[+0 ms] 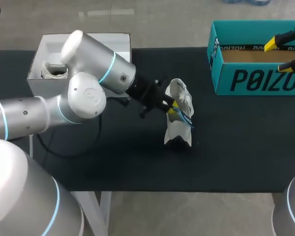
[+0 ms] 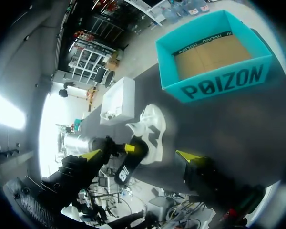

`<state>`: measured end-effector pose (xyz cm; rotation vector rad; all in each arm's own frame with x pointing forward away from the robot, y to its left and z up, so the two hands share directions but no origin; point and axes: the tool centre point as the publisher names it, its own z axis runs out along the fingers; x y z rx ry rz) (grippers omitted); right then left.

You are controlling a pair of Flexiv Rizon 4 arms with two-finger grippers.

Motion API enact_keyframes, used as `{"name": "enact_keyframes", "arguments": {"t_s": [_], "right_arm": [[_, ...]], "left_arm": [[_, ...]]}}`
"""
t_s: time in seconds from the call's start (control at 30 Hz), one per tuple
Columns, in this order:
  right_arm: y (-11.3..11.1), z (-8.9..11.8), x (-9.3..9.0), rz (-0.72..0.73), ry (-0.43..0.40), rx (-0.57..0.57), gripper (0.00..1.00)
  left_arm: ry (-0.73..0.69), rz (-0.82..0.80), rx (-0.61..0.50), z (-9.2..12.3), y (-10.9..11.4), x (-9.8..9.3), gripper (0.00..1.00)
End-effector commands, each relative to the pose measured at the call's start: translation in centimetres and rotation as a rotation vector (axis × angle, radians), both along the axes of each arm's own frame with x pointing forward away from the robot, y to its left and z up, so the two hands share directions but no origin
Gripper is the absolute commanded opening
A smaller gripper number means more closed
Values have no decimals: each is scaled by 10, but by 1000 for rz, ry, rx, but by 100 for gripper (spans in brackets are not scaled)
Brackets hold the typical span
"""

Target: Take the shoe out of the shoebox, open the shoe tongue, remove and reinsert the insole, then place the shoe into the shoebox

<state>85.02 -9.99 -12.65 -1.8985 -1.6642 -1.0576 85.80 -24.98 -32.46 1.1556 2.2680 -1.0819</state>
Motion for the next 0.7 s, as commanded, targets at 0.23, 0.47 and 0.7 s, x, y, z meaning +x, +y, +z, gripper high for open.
{"name": "enact_keyframes", "arguments": {"t_s": [0.23, 0.47, 0.7], "right_arm": [[1, 0, -1, -3, 1, -3, 100], [1, 0, -1, -3, 1, -3, 100], [1, 0, -1, -3, 1, -3, 100]], "left_arm": [[-29, 24, 31, -19, -5, 15, 0], [-29, 50, 47, -27, -5, 23, 0], [-58, 30, 69, -15, -7, 3, 30]]}}
